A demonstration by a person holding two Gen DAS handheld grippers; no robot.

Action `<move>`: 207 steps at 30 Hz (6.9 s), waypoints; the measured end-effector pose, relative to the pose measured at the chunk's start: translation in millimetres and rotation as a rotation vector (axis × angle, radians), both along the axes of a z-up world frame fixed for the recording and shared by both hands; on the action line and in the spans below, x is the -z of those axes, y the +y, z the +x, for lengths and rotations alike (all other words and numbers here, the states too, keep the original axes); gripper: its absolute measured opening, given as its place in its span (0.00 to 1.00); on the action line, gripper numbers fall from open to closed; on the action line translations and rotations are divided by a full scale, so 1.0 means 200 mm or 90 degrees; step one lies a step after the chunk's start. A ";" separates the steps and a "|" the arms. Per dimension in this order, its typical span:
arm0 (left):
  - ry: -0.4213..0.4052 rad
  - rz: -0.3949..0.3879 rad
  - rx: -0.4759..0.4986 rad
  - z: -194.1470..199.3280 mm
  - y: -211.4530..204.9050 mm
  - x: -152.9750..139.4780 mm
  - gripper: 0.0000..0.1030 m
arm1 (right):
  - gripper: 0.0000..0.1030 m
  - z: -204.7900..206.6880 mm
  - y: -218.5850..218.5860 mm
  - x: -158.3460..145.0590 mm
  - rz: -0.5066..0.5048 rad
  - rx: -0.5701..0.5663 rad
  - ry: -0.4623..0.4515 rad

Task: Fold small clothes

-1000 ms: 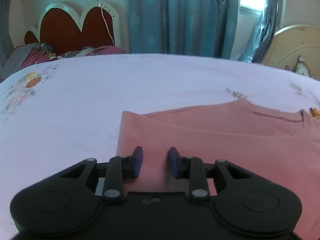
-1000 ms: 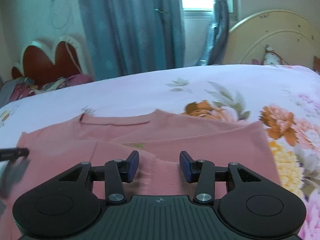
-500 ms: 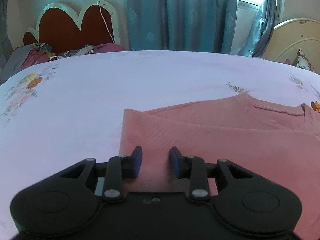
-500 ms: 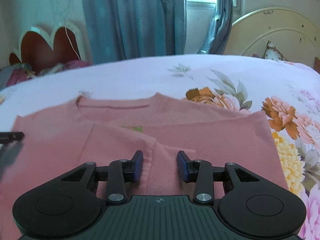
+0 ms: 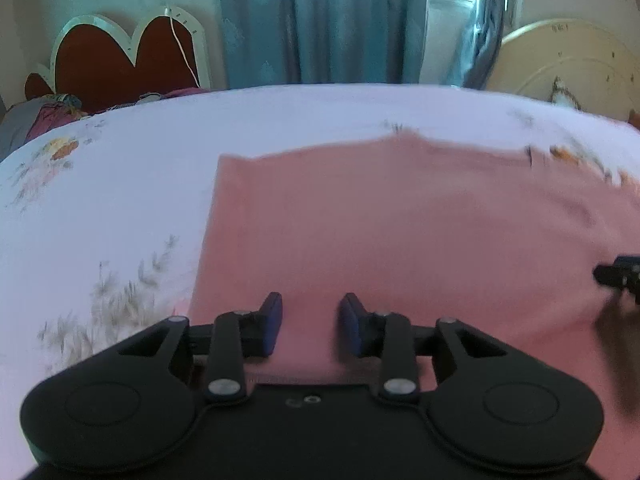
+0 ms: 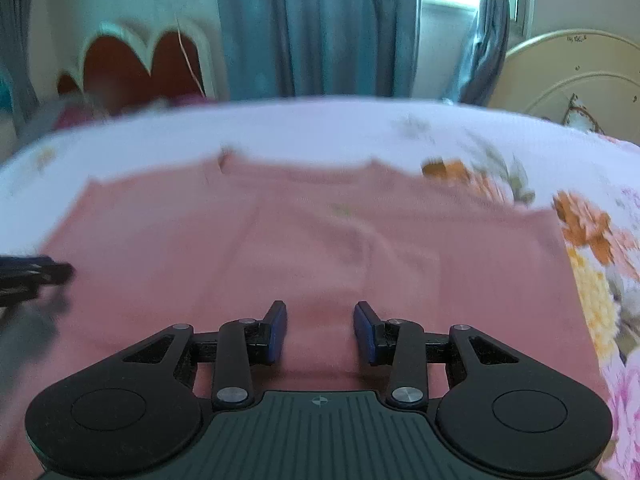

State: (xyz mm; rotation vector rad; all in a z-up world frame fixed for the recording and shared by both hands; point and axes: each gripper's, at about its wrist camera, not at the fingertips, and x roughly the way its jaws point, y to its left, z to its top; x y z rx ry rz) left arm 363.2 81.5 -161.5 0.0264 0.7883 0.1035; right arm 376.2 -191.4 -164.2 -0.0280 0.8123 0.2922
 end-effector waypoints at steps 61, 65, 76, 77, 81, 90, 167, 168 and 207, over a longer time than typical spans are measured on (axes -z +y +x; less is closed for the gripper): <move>0.008 0.003 0.054 -1.10 -0.09 -0.19 0.64 | 0.72 -1.22 -0.36 -0.24 0.041 0.023 0.015; 0.008 0.002 0.051 -1.20 -0.06 -0.19 0.64 | 0.72 -1.34 -0.39 -0.24 0.033 0.038 0.014; 0.027 -0.028 -0.013 -1.44 0.14 -0.15 0.64 | 0.72 -1.57 -0.56 -0.22 0.004 0.102 0.020; 0.029 -0.032 -0.018 -1.45 0.16 -0.14 0.64 | 0.72 -1.58 -0.58 -0.22 0.002 0.110 0.021; 0.043 -0.048 -0.034 -1.52 0.20 -0.11 0.63 | 0.72 -1.61 -0.66 -0.19 -0.008 0.137 0.029; 0.071 -0.139 0.007 -1.56 0.17 -0.06 0.27 | 0.67 -1.66 -0.78 -0.09 0.012 0.177 0.069; 0.016 -0.047 0.069 0.53 0.21 -0.09 0.52 | 0.63 0.60 -0.73 -0.05 0.130 0.056 0.022; 0.024 -0.044 0.075 0.54 0.21 -0.07 0.48 | 0.62 0.60 -0.72 -0.04 0.124 0.045 0.024; -0.051 0.022 -0.021 0.64 0.16 -0.01 0.05 | 0.05 0.74 -0.64 0.02 0.077 0.099 -0.014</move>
